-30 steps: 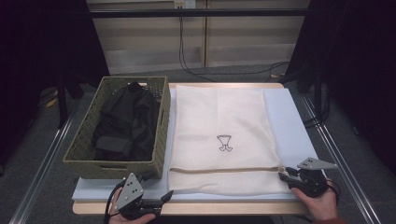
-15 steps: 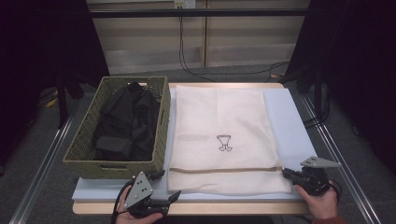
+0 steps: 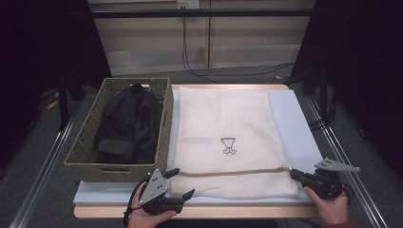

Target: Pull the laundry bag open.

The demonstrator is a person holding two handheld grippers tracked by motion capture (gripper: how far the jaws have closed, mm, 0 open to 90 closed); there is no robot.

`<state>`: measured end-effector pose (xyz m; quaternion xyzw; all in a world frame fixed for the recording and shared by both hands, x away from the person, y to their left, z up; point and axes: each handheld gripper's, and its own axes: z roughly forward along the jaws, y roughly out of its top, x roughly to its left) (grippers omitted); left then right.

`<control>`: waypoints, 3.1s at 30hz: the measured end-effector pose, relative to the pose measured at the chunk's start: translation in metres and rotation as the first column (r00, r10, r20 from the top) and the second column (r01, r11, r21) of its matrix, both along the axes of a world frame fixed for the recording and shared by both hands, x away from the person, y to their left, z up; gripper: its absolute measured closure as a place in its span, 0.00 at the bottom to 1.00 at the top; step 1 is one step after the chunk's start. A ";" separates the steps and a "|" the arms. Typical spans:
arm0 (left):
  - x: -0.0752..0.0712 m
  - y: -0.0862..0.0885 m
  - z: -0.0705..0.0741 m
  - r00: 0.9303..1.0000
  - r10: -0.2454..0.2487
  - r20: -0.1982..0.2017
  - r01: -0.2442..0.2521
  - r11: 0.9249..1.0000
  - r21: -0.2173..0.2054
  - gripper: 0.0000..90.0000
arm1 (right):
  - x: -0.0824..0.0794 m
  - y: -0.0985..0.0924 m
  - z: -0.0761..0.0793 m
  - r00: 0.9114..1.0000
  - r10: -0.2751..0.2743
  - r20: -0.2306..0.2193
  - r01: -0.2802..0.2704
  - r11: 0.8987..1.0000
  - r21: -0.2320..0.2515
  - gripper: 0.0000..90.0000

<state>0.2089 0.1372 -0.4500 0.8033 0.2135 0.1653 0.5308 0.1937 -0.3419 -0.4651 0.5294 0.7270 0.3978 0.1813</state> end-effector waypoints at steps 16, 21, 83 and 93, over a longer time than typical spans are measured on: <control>0.022 -0.059 0.005 0.992 -0.123 0.002 0.122 0.992 0.027 0.39 | -0.001 -0.002 0.008 1.000 0.001 0.020 -0.002 0.999 0.038 0.96; 0.029 -0.076 0.006 0.989 -0.145 -0.007 0.145 0.989 0.039 0.44 | 0.000 -0.002 0.011 1.000 0.000 0.023 -0.001 0.999 0.044 0.96; 0.078 -0.227 -0.010 0.928 -0.341 -0.151 0.354 0.932 0.071 0.92 | 0.010 0.014 0.044 0.992 0.082 0.097 -0.090 0.993 0.074 0.97; 0.081 -0.231 -0.012 0.929 -0.338 -0.149 0.353 0.932 0.087 0.82 | 0.010 0.022 0.046 0.988 0.121 0.100 -0.129 0.989 0.079 0.97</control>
